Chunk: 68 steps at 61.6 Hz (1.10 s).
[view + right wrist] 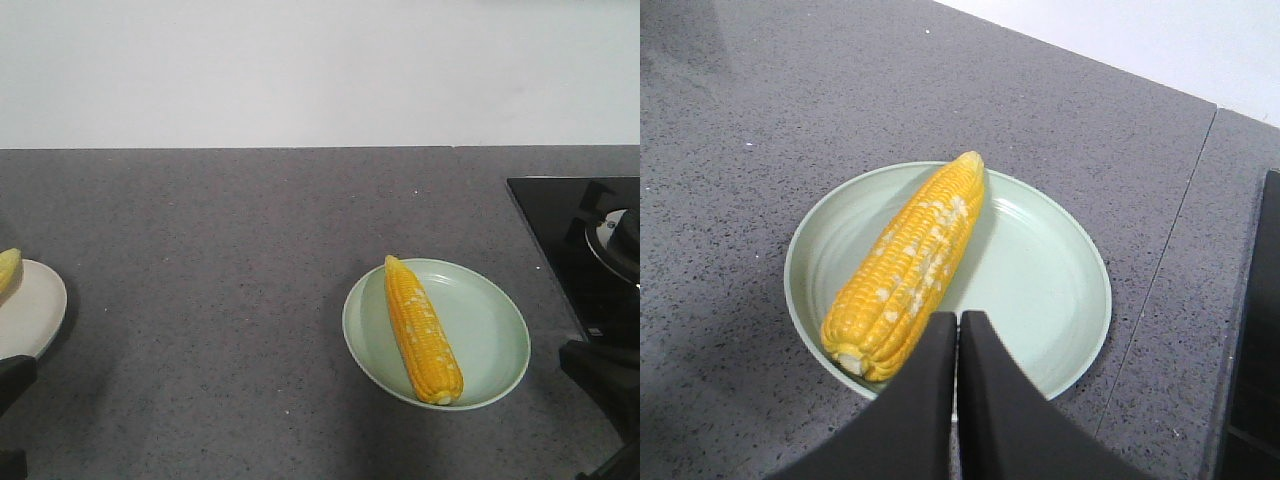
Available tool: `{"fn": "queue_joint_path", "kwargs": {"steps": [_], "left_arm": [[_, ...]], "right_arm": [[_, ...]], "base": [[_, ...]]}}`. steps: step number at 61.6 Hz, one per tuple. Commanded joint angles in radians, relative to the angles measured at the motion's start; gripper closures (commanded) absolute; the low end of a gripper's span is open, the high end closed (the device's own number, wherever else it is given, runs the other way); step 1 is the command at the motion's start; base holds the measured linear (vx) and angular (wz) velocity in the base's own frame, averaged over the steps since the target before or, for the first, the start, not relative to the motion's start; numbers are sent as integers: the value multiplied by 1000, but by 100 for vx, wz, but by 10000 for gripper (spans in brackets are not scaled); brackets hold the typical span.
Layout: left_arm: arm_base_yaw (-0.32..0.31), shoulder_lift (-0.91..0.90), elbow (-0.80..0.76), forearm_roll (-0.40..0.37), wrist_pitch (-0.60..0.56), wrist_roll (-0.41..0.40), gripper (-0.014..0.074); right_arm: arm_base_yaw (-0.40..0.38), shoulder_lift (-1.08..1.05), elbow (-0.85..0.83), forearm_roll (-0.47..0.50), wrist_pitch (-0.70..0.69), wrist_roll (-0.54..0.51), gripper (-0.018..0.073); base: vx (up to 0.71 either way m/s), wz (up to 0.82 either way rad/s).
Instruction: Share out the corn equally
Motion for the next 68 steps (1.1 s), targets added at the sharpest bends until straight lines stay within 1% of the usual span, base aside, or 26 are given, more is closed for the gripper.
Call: {"fn": "queue_joint_path", "kwargs": {"steps": [1, 31, 35, 41, 45, 48, 51, 53, 59, 62, 68], "left_arm": [[-3, -1, -25, -36, -47, 4, 603], [-3, -1, -23, -31, -46, 4, 603], [-3, -1, -23, -4, -46, 2, 603], [-3, -17, -23, 82, -43, -17, 603], [-3, -43, -23, 165, -43, -60, 603], [-3, -66, -22, 228, -45, -129, 603], [-3, -86, -15, 282, -53, -176, 603], [-3, -105, -2, 327, -72, -222, 603], [-3, -159, 65, 429, -158, -337, 603], [-3, -193, 109, 455, -229, -398, 603], [-3, -263, 220, 504, -376, -488, 603]], "right_arm": [[-4, 2, -28, 23, -48, -10, 564], [-4, 2, -28, 23, -48, -10, 564], [-4, 2, -28, 23, -48, -10, 564], [-4, 2, -28, 26, -48, -8, 564], [-4, 2, -28, 26, -48, -8, 564], [-4, 2, -28, 26, -48, -8, 564], [-4, 2, -28, 26, -48, -8, 564], [-4, 2, -28, 26, -48, -8, 564], [-4, 2, -28, 26, -48, -8, 564], [-4, 2, -28, 26, -48, -8, 564], [-4, 2, -28, 26, -48, -8, 564]], "base": [[0, 0], [0, 0], [0, 0], [0, 0], [0, 0], [0, 0], [0, 0], [0, 0], [0, 0], [0, 0], [0, 0]]}}
